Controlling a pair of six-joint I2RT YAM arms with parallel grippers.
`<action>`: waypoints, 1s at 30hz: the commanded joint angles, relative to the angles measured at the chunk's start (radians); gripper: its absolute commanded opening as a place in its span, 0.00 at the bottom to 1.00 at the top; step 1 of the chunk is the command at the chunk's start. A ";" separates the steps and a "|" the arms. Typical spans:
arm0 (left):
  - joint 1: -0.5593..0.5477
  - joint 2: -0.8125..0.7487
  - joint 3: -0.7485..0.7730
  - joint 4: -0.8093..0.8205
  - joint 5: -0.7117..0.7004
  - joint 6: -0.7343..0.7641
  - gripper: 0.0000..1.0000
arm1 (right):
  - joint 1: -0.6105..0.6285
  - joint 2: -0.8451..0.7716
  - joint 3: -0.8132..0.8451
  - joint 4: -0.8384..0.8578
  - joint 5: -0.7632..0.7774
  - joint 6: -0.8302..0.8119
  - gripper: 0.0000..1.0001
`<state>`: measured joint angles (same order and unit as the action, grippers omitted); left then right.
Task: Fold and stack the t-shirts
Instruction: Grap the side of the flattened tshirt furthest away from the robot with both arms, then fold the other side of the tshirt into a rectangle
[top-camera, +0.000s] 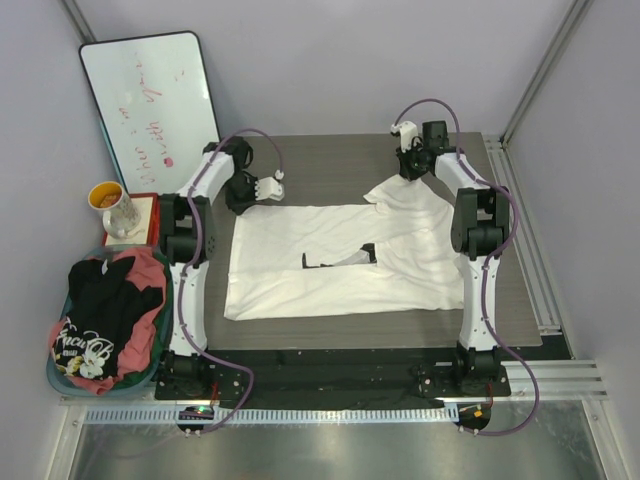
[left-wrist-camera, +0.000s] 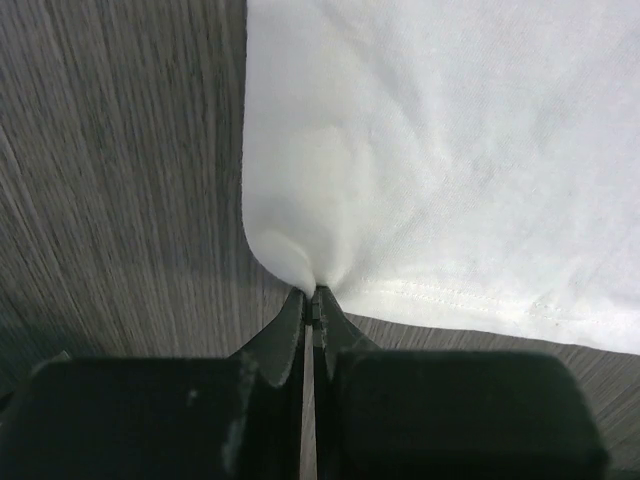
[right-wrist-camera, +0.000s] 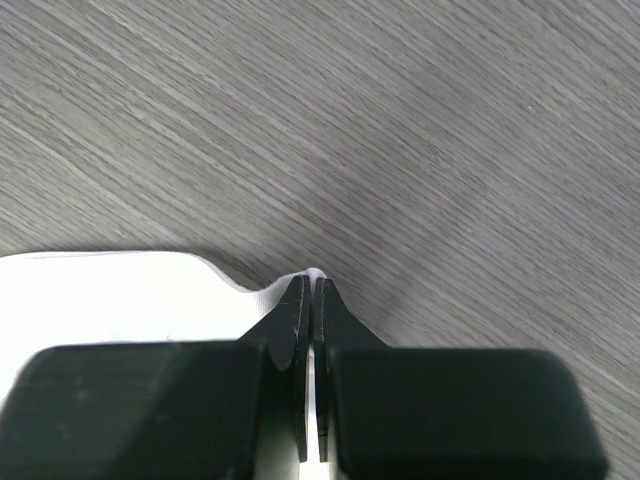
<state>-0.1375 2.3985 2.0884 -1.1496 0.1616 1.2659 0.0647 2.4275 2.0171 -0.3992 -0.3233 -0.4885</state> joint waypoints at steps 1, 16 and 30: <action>-0.002 0.007 -0.007 0.001 0.029 -0.011 0.00 | 0.004 -0.108 0.015 0.000 0.010 -0.016 0.01; 0.003 -0.278 -0.186 0.160 -0.004 -0.039 0.00 | -0.006 -0.275 -0.043 -0.043 -0.028 -0.025 0.01; 0.013 -0.398 -0.307 0.117 -0.019 -0.002 0.00 | -0.052 -0.441 -0.112 -0.266 -0.083 -0.145 0.01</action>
<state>-0.1360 2.0964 1.8240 -1.0100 0.1532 1.2373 0.0376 2.1349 1.9167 -0.5484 -0.3538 -0.5598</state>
